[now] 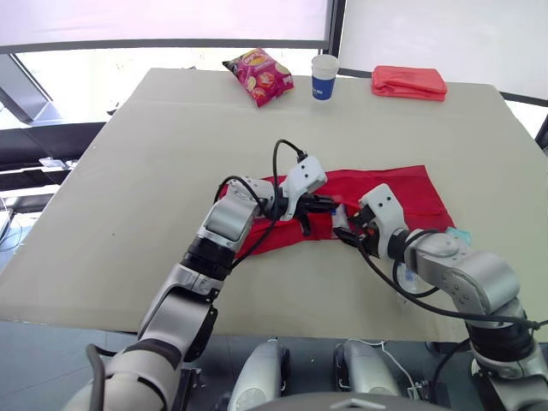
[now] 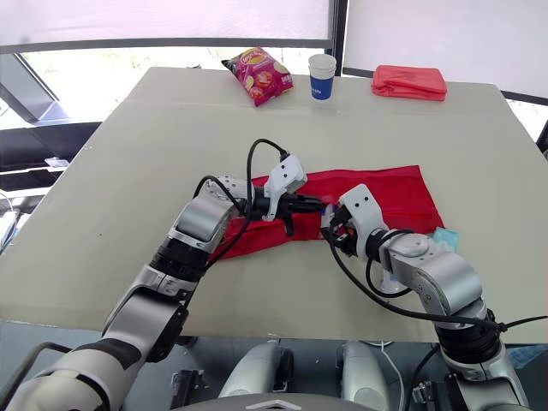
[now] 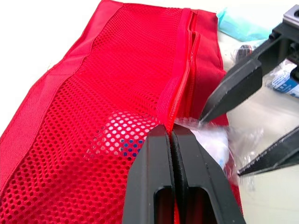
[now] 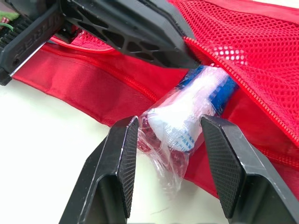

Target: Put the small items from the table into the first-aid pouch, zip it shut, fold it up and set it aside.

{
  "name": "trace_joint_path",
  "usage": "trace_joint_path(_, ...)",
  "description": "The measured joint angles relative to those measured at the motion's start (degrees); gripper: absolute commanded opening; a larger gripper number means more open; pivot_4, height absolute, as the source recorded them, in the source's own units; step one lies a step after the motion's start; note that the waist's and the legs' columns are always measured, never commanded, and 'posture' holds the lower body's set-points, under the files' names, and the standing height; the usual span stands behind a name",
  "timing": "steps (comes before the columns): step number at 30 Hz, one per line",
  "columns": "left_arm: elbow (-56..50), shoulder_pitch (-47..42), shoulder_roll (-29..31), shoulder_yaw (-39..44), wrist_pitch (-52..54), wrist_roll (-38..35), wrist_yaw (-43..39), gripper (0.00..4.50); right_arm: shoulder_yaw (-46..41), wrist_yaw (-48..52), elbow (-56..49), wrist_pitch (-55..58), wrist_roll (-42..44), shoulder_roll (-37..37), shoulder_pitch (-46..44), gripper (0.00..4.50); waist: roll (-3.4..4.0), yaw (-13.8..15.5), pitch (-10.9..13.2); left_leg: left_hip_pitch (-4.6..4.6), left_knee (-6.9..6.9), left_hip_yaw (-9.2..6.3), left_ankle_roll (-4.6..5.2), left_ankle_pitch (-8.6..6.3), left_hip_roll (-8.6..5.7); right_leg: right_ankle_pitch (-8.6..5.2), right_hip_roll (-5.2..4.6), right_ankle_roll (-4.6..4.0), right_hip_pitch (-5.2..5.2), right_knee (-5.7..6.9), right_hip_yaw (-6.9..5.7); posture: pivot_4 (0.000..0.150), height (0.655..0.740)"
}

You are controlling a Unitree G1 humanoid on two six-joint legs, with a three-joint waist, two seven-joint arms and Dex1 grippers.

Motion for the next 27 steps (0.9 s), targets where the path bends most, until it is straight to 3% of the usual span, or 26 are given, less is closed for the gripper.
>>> trace_joint_path(7,-0.07,0.01,0.59,-0.43,-0.06,0.0,-0.47,0.0,3.09,1.98,0.94,-2.77,-3.12,-5.01,-0.06,2.25,0.0,-0.08,0.0,0.0,0.0,0.0,0.01,-0.01,0.01,0.0,0.0,0.0,0.0,-0.02,-0.02,0.15,0.74)
trace_joint_path(12,-0.21,0.03,0.51,-1.11,-0.07,0.0,-0.59,0.0,9.05,2.86,8.75,-8.86,-8.62,-4.2,-3.65,0.05,-0.01,-0.15,0.0,0.01,0.0,0.01,-0.05,0.03,0.01,0.0,0.02,0.0,-0.01,0.0,-0.01,0.15,0.74)
trace_joint_path(21,-1.48,0.59,1.01,-1.4,-0.21,-0.01,-0.47,0.0,11.77,4.09,22.36,-19.26,-15.71,2.59,-9.34,0.05,-0.01,-0.08,0.0,-0.01,0.01,0.01,-0.11,0.06,-0.02,0.0,-0.01,0.0,0.0,-0.02,-0.01,0.15,0.74)
trace_joint_path(26,-1.49,0.73,1.2,-1.43,-0.95,0.05,-0.3,0.0,10.24,5.18,24.36,-20.39,-15.79,4.29,-9.36,0.05,0.0,-0.12,0.0,0.0,0.0,0.01,-0.12,0.07,0.0,0.01,-0.01,0.0,0.0,0.0,-0.01,0.15,0.74)
trace_joint_path(27,-1.49,0.75,1.17,-1.49,-1.24,0.05,-0.22,0.0,9.46,5.81,23.93,-20.31,-15.53,3.89,-9.03,0.29,0.0,-0.06,0.0,-0.01,0.0,0.01,-0.12,0.07,0.0,0.01,-0.01,0.0,0.0,0.0,-0.01,0.15,0.74)
